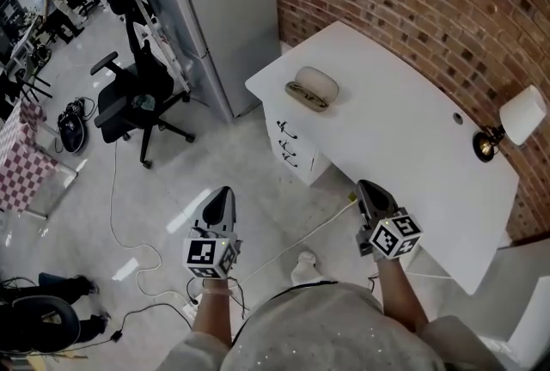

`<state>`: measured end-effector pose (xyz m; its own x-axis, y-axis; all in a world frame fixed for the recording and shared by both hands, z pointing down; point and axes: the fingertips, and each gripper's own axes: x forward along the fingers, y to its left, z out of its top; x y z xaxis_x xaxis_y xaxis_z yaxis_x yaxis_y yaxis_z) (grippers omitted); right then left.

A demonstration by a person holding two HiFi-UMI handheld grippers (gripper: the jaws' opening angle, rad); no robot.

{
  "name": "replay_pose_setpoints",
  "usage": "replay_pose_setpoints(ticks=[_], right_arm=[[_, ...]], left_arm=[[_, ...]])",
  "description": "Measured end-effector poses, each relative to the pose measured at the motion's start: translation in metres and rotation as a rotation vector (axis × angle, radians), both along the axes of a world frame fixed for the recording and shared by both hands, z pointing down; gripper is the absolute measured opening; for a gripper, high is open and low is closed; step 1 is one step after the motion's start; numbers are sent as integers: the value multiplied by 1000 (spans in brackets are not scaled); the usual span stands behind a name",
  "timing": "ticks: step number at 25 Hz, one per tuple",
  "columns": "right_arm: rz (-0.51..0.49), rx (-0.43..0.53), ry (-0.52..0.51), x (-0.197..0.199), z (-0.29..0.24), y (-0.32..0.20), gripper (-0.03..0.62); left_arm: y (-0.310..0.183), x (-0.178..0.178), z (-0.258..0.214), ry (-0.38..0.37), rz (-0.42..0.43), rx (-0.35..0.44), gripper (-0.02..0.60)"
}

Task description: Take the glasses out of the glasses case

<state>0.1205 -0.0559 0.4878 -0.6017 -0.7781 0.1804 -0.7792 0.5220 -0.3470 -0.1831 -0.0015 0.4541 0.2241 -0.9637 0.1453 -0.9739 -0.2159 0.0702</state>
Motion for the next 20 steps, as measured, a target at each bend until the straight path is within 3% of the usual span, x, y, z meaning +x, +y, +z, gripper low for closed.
replay_pose_setpoints(ticks=[8,20], right_arm=[[-57,-4,3,-4,4,-40,6],[-70,-30,4,3,18,-67,6]], left_arm=[[-37,2,-1,-3,-38,13,6],[-67,14,5,-12,-31,7,6]])
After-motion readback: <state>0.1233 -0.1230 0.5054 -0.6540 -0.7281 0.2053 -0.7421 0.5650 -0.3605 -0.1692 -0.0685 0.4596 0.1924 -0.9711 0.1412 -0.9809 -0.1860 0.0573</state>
